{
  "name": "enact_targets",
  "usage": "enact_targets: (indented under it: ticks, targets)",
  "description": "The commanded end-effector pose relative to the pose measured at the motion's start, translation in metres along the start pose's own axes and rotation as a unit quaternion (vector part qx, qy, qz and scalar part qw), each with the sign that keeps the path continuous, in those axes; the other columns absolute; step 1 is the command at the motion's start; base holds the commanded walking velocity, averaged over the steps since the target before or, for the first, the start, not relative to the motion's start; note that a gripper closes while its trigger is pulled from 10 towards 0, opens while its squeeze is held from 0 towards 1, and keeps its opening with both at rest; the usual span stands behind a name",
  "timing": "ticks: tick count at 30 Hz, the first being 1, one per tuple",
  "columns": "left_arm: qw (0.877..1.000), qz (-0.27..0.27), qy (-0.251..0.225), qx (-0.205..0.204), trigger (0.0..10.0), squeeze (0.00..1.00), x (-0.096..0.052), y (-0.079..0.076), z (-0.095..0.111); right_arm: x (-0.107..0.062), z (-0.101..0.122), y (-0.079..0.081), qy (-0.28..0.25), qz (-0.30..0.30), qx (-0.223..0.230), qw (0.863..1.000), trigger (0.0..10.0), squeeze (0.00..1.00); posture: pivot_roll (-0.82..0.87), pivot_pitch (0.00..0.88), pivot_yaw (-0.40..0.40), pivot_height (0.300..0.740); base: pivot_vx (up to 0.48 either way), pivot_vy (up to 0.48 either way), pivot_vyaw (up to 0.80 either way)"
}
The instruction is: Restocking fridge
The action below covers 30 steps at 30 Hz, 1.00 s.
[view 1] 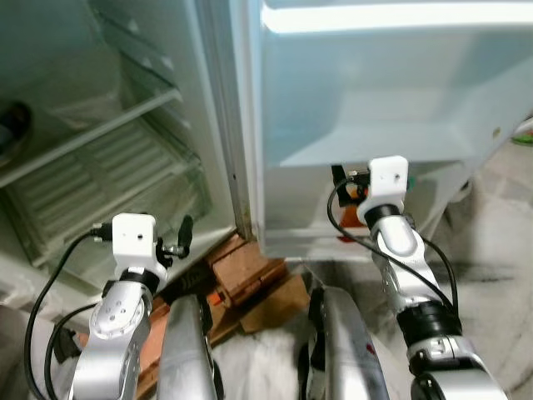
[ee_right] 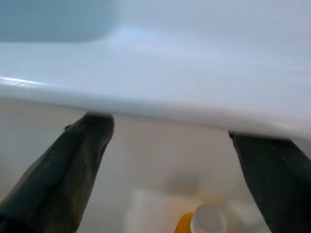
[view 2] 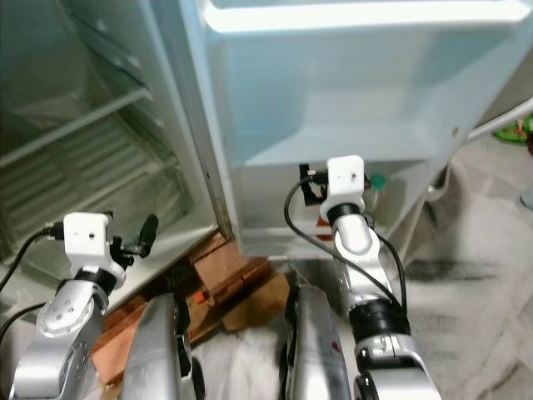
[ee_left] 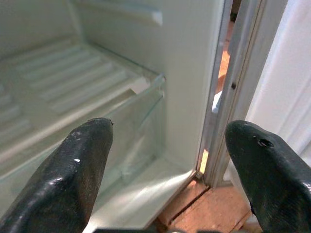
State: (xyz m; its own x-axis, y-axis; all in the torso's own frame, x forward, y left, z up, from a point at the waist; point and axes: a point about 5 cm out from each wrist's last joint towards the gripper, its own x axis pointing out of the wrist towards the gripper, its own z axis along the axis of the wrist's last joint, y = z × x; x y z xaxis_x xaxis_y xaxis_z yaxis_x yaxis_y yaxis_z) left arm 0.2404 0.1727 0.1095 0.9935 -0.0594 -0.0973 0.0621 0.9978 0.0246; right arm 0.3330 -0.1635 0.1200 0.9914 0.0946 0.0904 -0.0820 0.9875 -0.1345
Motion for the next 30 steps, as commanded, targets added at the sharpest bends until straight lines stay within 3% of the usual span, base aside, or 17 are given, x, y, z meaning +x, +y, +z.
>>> enact_targets:
  ticks: [1,2,3,6,8,9,17,30]
  targets:
    - [1.0,0.006,0.004,0.001,10.0,0.0,0.001,0.001,-0.004,-0.007,0.009,0.003,-0.027,0.007,0.0,1.0,10.0,1.0,0.11,0.003,0.004,0.548,0.0,0.0,0.0]
    - [1.0,0.006,0.004,0.001,10.0,0.0,0.001,0.001,-0.004,-0.007,0.009,0.003,-0.027,0.007,0.0,1.0,10.0,1.0,0.11,0.003,0.004,0.548,0.0,0.0,0.0]
    - [1.0,0.017,0.0,-0.001,10.0,0.0,0.005,0.001,-0.005,-0.028,0.013,0.003,-0.058,-0.001,-0.011,0.998,10.0,1.0,0.09,0.0,-0.002,0.548,0.0,0.0,0.0]
    - [1.0,0.022,0.001,-0.002,10.0,0.0,0.007,0.002,-0.007,-0.046,0.01,0.001,-0.04,-0.024,0.029,0.999,10.0,0.99,0.09,0.0,0.0,0.548,0.0,0.0,0.0]
    - [1.0,0.021,0.002,-0.004,10.0,0.0,0.007,0.002,-0.01,-0.058,0.006,0.002,-0.022,-0.027,0.034,0.999,10.0,0.37,0.08,0.0,0.006,0.548,0.0,0.0,0.0]
    - [1.0,0.021,0.005,-0.007,10.0,0.0,0.006,0.002,-0.012,-0.064,0.002,0.002,-0.013,-0.028,0.035,0.999,10.0,0.0,0.07,0.0,0.007,0.548,0.0,0.0,0.0]
    - [1.0,0.02,0.011,-0.006,10.0,0.0,-0.004,0.0,-0.02,-0.091,0.0,0.008,0.009,-0.016,0.042,0.999,10.0,0.0,0.06,0.0,0.009,0.567,0.0,0.0,0.0]
    - [0.999,0.038,0.0,0.006,10.0,0.0,-0.001,0.0,-0.018,-0.09,0.004,0.009,0.019,-0.013,0.046,0.999,10.0,0.0,0.06,0.0,0.005,0.649,0.0,0.0,0.0]
